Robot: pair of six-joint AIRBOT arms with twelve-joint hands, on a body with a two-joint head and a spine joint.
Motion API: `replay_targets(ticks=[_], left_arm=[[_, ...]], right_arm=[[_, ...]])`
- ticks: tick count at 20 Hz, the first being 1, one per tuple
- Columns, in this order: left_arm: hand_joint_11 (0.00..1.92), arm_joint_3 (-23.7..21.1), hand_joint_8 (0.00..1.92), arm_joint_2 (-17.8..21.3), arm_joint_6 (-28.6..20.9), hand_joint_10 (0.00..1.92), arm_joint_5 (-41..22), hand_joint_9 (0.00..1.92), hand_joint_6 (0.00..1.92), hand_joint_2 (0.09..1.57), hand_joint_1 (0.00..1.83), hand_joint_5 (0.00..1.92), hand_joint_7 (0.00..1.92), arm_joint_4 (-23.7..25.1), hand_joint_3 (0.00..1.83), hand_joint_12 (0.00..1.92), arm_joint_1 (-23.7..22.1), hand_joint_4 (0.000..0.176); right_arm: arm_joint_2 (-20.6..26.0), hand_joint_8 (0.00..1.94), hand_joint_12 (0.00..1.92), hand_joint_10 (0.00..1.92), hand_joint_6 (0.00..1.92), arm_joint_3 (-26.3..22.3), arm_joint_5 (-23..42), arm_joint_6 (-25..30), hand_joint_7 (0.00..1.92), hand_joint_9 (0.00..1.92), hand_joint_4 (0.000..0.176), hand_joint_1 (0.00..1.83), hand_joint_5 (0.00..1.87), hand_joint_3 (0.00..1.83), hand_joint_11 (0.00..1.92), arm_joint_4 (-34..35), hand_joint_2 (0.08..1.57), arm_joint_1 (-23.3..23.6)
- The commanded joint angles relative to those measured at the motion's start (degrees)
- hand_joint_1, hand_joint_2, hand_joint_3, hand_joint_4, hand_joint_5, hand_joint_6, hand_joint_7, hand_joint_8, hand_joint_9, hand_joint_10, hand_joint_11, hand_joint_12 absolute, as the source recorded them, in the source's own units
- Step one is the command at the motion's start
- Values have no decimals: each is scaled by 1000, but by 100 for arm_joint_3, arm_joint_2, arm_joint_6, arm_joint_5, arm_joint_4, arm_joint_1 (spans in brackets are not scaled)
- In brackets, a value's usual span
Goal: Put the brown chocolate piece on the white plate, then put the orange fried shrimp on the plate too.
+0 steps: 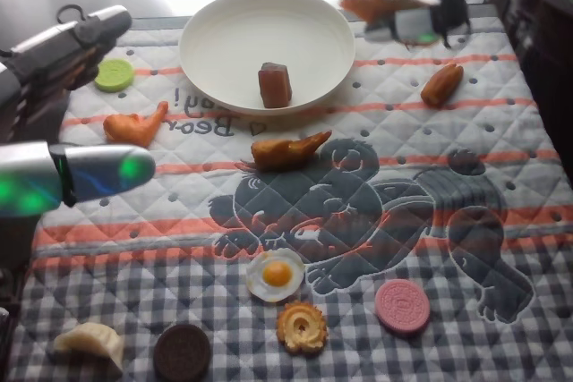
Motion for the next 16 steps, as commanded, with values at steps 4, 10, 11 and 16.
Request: replay_targets(ticks=[4,10,11,16], left_arm=[[0,99,0,-88,-100,0,-596,41,0,816,829,150,74,87,3,208,-133,126],[0,238,3,-180,-271,4,-561,50,1,824,847,165,94,236,0,190,-256,108],[0,254,2,-202,-272,5,-553,61,1,818,850,168,103,241,0,249,-280,108],[0,290,2,-248,-307,3,-543,100,1,822,826,171,128,246,2,412,-315,96]], right_arm=[[-341,0,741,72,1203,364,424,-36,1470,1578,0,1119,827,0,1324,88,1200,337],[-1086,0,642,21,1207,954,377,-36,1399,1529,0,1121,822,1,1264,395,1201,338],[-1104,0,616,8,1208,955,380,-36,1363,1488,0,1118,821,1,1228,398,1201,337],[-1138,0,792,0,0,910,451,-35,14,147,142,406,6,2,6,559,956,249]])
